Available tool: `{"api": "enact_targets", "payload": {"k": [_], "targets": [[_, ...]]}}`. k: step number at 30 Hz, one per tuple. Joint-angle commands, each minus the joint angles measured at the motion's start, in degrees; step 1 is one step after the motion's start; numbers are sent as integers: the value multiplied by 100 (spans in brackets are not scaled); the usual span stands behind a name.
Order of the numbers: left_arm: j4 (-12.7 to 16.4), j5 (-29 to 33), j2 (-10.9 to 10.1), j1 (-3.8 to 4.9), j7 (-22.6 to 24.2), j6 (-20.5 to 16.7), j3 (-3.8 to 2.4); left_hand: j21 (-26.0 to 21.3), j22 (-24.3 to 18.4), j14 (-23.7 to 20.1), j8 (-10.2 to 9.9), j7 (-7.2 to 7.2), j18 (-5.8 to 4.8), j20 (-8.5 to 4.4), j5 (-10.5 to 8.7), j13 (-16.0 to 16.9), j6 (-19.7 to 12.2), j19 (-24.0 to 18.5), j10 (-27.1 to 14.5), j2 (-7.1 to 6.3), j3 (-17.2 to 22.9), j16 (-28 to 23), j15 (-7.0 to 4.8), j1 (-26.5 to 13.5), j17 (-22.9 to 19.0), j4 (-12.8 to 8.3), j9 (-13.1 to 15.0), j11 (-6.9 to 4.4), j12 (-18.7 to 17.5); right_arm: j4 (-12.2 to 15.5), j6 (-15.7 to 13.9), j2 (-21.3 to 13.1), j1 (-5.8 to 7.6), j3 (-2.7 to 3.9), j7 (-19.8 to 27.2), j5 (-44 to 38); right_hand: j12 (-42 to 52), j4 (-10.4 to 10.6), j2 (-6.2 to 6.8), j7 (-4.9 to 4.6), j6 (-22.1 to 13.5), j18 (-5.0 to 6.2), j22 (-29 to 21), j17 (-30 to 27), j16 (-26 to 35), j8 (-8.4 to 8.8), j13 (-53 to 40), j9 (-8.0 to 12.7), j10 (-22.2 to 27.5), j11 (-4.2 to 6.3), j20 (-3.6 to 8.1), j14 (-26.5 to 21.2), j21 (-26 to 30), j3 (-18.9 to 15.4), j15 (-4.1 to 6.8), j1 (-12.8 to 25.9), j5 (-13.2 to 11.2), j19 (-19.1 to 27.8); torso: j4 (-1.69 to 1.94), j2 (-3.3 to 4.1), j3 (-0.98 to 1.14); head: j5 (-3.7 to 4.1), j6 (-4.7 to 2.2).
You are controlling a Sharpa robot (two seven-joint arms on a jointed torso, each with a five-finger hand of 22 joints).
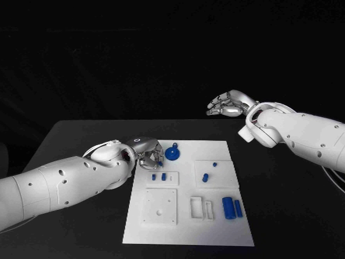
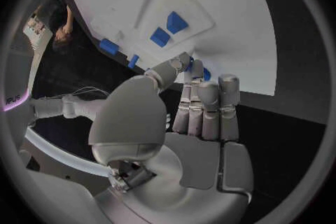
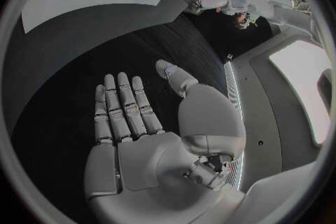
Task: Assemble the parts on the task board
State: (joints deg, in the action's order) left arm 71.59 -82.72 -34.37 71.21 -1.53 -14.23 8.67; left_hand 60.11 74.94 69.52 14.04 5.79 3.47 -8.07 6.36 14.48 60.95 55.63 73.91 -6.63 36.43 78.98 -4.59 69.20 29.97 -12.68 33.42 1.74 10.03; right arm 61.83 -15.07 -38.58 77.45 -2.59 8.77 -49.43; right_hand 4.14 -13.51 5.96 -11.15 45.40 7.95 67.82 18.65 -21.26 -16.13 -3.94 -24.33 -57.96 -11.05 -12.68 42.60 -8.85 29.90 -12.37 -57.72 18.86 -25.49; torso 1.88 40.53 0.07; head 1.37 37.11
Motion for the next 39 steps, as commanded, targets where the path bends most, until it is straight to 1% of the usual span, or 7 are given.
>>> {"api": "enact_targets", "payload": {"k": [1,6,11,20,27,33,39], "targets": [[-4,34,30,-17,2,111,-2,30,11,30,40,-10,375,-170,29,2,37,39,46,64,31,27,3,18,-8,-5,3,14,14,8,61,0,-3,3,56,-13,-32,2,-33,-56,10,-69,8,-7,23,-27,4,8,-42,-1,13,49,26,2,6,-17,37,-32,1,0,-2,3,3],[-69,35,83,-35,-11,142,2,30,11,30,40,-10,374,-171,28,1,36,39,46,65,32,25,3,17,-9,-6,2,14,12,7,61,2,-4,3,56,-13,-32,2,-34,-56,11,-69,10,-7,23,-28,4,9,-42,-1,13,49,28,2,6,-18,36,-33,2,1,0,6,4],[-119,33,122,-81,-13,146,3,29,10,30,39,-10,373,-172,27,1,35,40,46,69,34,23,2,16,-10,-7,0,14,10,9,62,4,-4,3,57,-13,-32,1,-34,-56,11,-69,12,-8,23,-28,4,10,-42,-1,13,49,30,2,6,-19,36,-34,1,1,-1,9,7],[-132,-17,157,-93,-19,203,17,29,10,30,39,-10,372,-174,27,0,35,40,48,72,37,21,2,18,-12,-13,-3,14,8,12,61,-3,-4,3,55,-13,-32,1,-34,-56,11,-69,15,-9,23,-28,4,12,-42,-1,13,49,35,3,6,-20,35,-35,2,0,0,14,15],[-41,-303,154,-93,-37,188,52,28,10,30,43,-12,371,-175,28,0,41,40,56,73,40,18,0,21,-14,-19,-4,12,10,14,61,-6,-4,3,55,-13,-32,1,-34,-57,11,-69,17,-10,23,-29,4,13,-42,-1,12,49,37,2,6,-21,35,-36,5,1,1,21,17],[104,-863,131,-93,-165,17,111,33,11,50,62,-24,369,-184,44,6,73,50,92,64,44,23,-11,26,-16,-39,-6,0,20,16,59,-13,-4,3,55,-13,-32,0,-34,-57,10,-69,18,-10,23,-29,4,14,-42,-1,12,49,40,2,6,-21,34,-37,2,-1,-2,23,20],[127,-1079,110,-93,-241,-4,144,40,9,80,78,-36,370,-197,63,9,102,76,122,38,54,26,-24,34,-19,-53,-12,-13,25,20,57,-19,-4,3,54,-13,-32,1,-34,-57,10,-69,20,-11,23,-29,4,15,-42,-1,12,49,42,3,6,-22,34,-38,3,1,-1,25,17]]}}
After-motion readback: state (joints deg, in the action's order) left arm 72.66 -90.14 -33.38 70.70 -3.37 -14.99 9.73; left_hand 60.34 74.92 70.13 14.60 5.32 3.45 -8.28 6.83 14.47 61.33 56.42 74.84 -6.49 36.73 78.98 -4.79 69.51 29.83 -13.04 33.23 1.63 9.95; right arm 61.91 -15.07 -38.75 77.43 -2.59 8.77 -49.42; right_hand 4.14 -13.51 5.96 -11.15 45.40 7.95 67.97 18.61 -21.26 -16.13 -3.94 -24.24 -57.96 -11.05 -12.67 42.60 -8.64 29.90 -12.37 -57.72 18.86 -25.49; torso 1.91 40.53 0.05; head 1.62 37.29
